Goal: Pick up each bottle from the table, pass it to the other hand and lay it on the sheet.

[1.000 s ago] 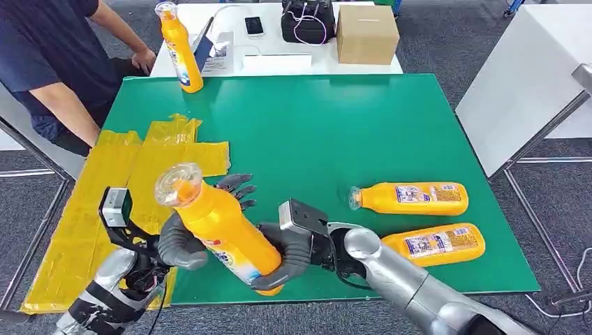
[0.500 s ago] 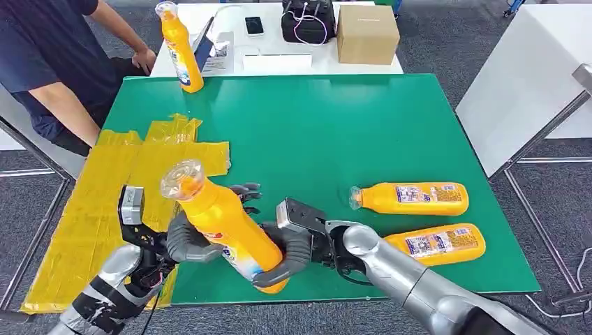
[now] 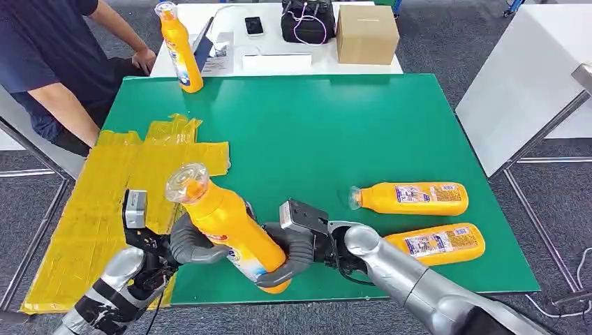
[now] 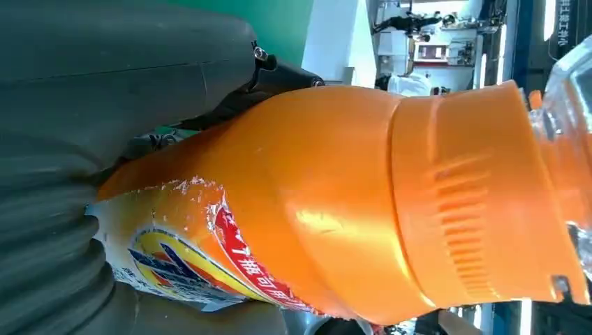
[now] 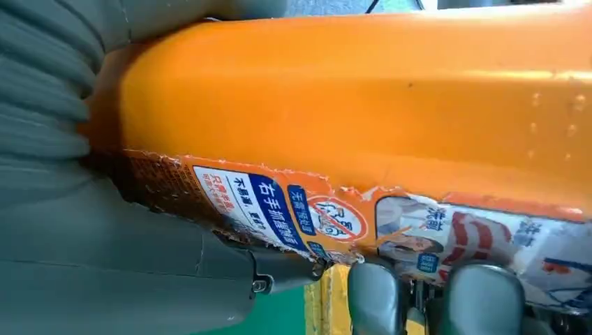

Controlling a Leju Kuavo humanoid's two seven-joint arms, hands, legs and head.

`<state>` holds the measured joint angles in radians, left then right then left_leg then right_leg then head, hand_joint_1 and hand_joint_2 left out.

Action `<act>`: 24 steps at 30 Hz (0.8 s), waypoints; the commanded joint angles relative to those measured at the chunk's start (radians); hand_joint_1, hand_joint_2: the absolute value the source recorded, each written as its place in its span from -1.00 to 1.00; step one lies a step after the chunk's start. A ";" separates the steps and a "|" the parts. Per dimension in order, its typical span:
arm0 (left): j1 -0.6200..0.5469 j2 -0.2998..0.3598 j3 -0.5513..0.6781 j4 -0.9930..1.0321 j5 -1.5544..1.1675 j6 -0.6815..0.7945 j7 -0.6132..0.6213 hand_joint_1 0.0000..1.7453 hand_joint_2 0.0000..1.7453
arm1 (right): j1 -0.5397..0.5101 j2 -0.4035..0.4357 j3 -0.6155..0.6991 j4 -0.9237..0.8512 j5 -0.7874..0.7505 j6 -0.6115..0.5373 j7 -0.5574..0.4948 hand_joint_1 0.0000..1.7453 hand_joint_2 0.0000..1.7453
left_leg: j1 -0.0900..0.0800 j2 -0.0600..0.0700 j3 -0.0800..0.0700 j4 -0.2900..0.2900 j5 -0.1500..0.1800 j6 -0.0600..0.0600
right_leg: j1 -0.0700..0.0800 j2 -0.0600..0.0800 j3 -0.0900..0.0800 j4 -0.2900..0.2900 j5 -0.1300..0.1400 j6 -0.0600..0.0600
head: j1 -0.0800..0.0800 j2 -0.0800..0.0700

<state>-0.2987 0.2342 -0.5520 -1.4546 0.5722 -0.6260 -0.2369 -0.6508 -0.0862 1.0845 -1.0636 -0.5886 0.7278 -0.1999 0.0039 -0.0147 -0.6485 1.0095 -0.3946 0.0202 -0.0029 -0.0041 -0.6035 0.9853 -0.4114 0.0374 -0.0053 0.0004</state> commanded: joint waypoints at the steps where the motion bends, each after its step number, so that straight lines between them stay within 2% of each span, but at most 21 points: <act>1: 0.058 0.020 0.096 -0.036 -0.080 0.149 -0.016 1.00 1.00 | -0.008 -0.099 -0.044 -0.050 0.276 -0.321 -0.020 -1.00 -1.00 | 0.001 0.002 0.010 0.001 -0.005 -0.001 | 0.001 0.001 0.011 -0.001 -0.004 0.000 | 0.000 0.000; 2: 0.078 0.031 0.129 -0.044 -0.091 0.157 -0.018 1.00 1.00 | 0.012 -0.133 -0.078 -0.085 0.303 -0.347 -0.023 -1.00 -1.00 | 0.001 0.002 0.007 0.001 -0.004 -0.001 | 0.001 0.001 0.007 0.000 -0.003 0.000 | 0.000 0.000; 4: 0.090 0.034 0.158 -0.044 -0.098 0.130 -0.024 1.00 1.00 | 0.029 -0.152 -0.113 -0.101 0.320 -0.318 -0.027 -1.00 -1.00 | 0.000 0.001 0.004 0.000 -0.002 0.000 | 0.000 0.000 0.005 -0.001 -0.002 0.000 | 0.000 0.000; 5: 0.107 0.024 0.193 -0.056 -0.179 0.212 -0.021 1.00 1.00 | 0.057 -0.158 -0.151 -0.126 0.387 -0.388 -0.029 -1.00 -1.00 | 0.000 0.001 0.005 0.000 -0.002 0.000 | 0.000 0.000 0.006 -0.001 -0.002 0.000 | 0.000 0.000; 7: 0.157 0.004 0.304 -0.095 -0.424 0.445 -0.024 1.00 1.00 | 0.197 -0.222 -0.297 -0.269 0.451 -0.470 -0.020 -1.00 -1.00 | 0.001 -0.001 0.007 0.000 -0.004 -0.001 | 0.001 -0.002 0.008 -0.001 -0.004 0.000 | 0.000 0.000; 8: 0.174 -0.005 0.354 -0.103 -0.521 0.521 -0.013 1.00 1.00 | 0.272 -0.256 -0.366 -0.352 0.486 -0.497 -0.025 -1.00 -1.00 | 0.000 -0.002 0.002 -0.001 -0.001 0.000 | 0.000 -0.002 0.004 -0.002 -0.002 0.000 | 0.000 0.000; 10: 0.206 -0.024 0.443 -0.120 -0.673 0.596 -0.002 1.00 1.00 | 0.428 -0.300 -0.507 -0.521 0.583 -0.528 -0.034 -1.00 -1.00 | 0.001 -0.006 0.007 -0.001 -0.003 0.000 | 0.001 -0.006 0.010 -0.003 -0.004 0.000 | 0.000 0.000; 12: 0.210 -0.025 0.449 -0.122 -0.674 0.591 -0.003 1.00 1.00 | 0.441 -0.304 -0.516 -0.536 0.586 -0.523 -0.033 -1.00 -1.00 | 0.001 -0.004 0.002 -0.001 -0.002 0.000 | 0.000 -0.004 0.004 -0.002 -0.002 0.000 | 0.000 0.000; 14: 0.213 -0.040 0.462 -0.124 -0.735 0.627 0.009 1.00 1.00 | 0.450 -0.278 -0.541 -0.546 0.624 -0.539 -0.023 -1.00 -1.00 | 0.001 -0.003 0.006 0.001 -0.005 -0.001 | 0.001 -0.003 0.008 -0.001 -0.005 -0.001 | 0.000 0.000; 15: 0.226 -0.047 0.486 -0.127 -0.886 0.731 0.034 1.00 1.00 | 0.512 -0.264 -0.602 -0.605 0.699 -0.598 -0.039 -1.00 -1.00 | 0.000 -0.003 0.007 0.001 -0.006 -0.001 | 0.000 -0.003 0.009 0.000 -0.006 -0.001 | 0.000 0.000; 16: 0.239 -0.046 0.508 -0.130 -1.004 0.794 0.049 1.00 1.00 | 0.569 -0.257 -0.655 -0.663 0.727 -0.622 -0.023 -1.00 -1.00 | 0.000 -0.002 -0.001 0.000 -0.002 -0.001 | 0.000 -0.002 0.001 -0.001 -0.002 0.000 | 0.000 0.000; 17: 0.252 -0.041 0.525 -0.127 -1.214 0.907 0.093 1.00 1.00 | 0.622 -0.254 -0.696 -0.727 0.812 -0.678 -0.027 -1.00 -1.00 | 0.000 -0.004 0.003 0.000 -0.004 -0.001 | 0.001 -0.004 0.005 -0.002 -0.004 0.000 | 0.000 0.000; 18: 0.268 -0.043 0.547 -0.130 -1.364 0.937 0.132 1.00 1.00 | 0.690 -0.233 -0.755 -0.806 0.871 -0.729 -0.043 -1.00 -1.00 | 0.001 -0.003 0.010 0.001 -0.008 -0.002 | 0.001 -0.004 0.013 -0.002 -0.008 -0.001 | 0.000 0.000; 19: 0.274 -0.046 0.557 -0.133 -1.366 0.937 0.131 1.00 1.00 | 0.710 -0.236 -0.767 -0.835 0.875 -0.729 -0.041 -1.00 -1.00 | 0.000 -0.003 0.001 0.000 -0.003 -0.001 | 0.000 -0.003 0.002 -0.001 -0.004 0.000 | 0.000 0.000; 20: 0.277 -0.038 0.558 -0.127 -1.414 0.927 0.147 1.00 1.00 | 0.721 -0.233 -0.779 -0.851 0.900 -0.741 -0.044 -1.00 -1.00 | 0.000 -0.002 0.000 0.000 -0.003 -0.001 | 0.000 -0.002 0.001 0.000 -0.003 -0.001 | 0.000 0.000; 22: 0.272 -0.014 0.544 -0.075 -1.662 0.936 0.222 1.00 1.00 | 0.775 -0.274 -0.815 -0.903 0.925 -0.712 -0.028 -1.00 -1.00 | 0.000 -0.002 0.003 0.001 -0.006 -0.001 | 0.000 -0.002 0.004 0.000 -0.005 -0.001 | -0.001 0.000; 24: 0.257 -0.017 0.523 -0.018 -1.784 0.953 0.257 1.00 1.00 | 0.815 -0.325 -0.836 -0.948 0.928 -0.685 0.003 -1.00 -1.00 | -0.001 -0.005 0.001 -0.001 -0.004 0.000 | 0.000 -0.005 0.002 -0.001 -0.004 0.000 | 0.000 0.000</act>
<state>-0.0376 0.2358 -0.0682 -1.5904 -0.8529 0.3018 -0.0960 -0.0469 -0.3288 0.4424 -1.7370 0.2977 -0.0004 -0.2415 0.0040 -0.0153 -0.6514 1.0094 -0.3969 0.0200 -0.0029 -0.0043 -0.6070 0.9846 -0.4129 0.0372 -0.0050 0.0004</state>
